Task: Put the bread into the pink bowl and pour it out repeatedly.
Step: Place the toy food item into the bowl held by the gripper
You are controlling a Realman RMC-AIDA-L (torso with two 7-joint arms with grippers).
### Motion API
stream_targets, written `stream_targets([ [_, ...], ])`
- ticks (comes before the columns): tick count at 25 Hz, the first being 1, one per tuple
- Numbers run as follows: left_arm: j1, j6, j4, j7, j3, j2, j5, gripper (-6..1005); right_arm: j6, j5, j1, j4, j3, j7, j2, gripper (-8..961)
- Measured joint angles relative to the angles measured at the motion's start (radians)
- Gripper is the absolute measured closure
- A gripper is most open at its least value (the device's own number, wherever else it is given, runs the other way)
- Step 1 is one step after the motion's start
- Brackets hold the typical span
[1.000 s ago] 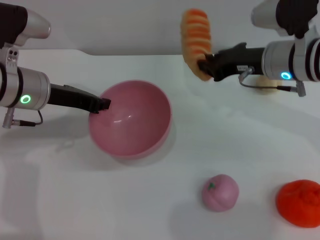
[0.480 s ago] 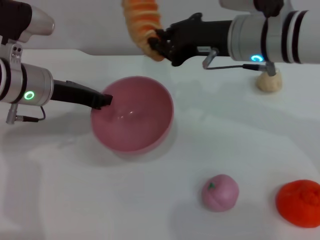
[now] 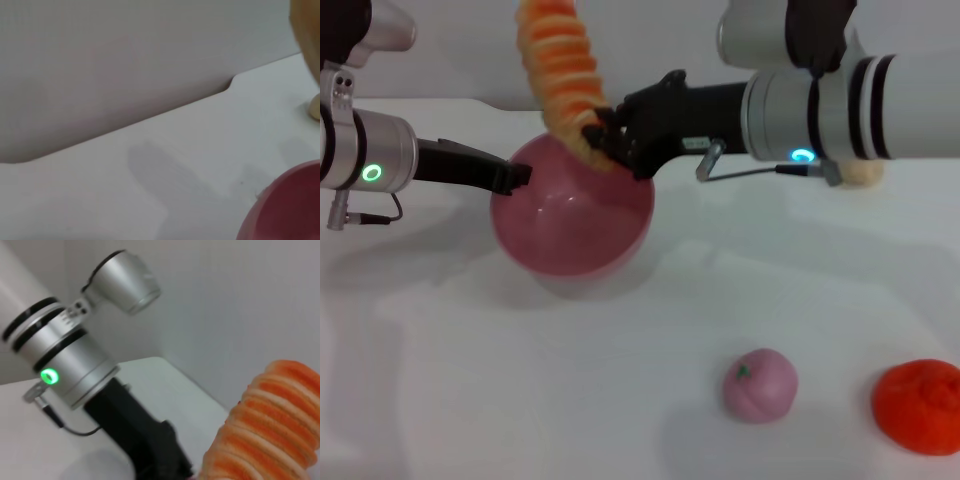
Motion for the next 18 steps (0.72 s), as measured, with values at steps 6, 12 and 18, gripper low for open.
stream_targets([
  [6,-0.005,0.008,-0.001,0.001,0.003,0.000,0.000,965,-0.006,0.021,-0.001,0.027,-0.045,-0.011,0.000,833],
  [12,-0.005,0.010,-0.004,0.001,0.001,0.002,0.000,965,-0.039,0.021,0.003,0.037,-0.037,-0.005,0.000,791],
  [18,-0.005,0.011,-0.011,0.001,0.000,0.002,0.000,965,-0.054,0.021,0.004,0.036,-0.035,-0.006,-0.001,748],
])
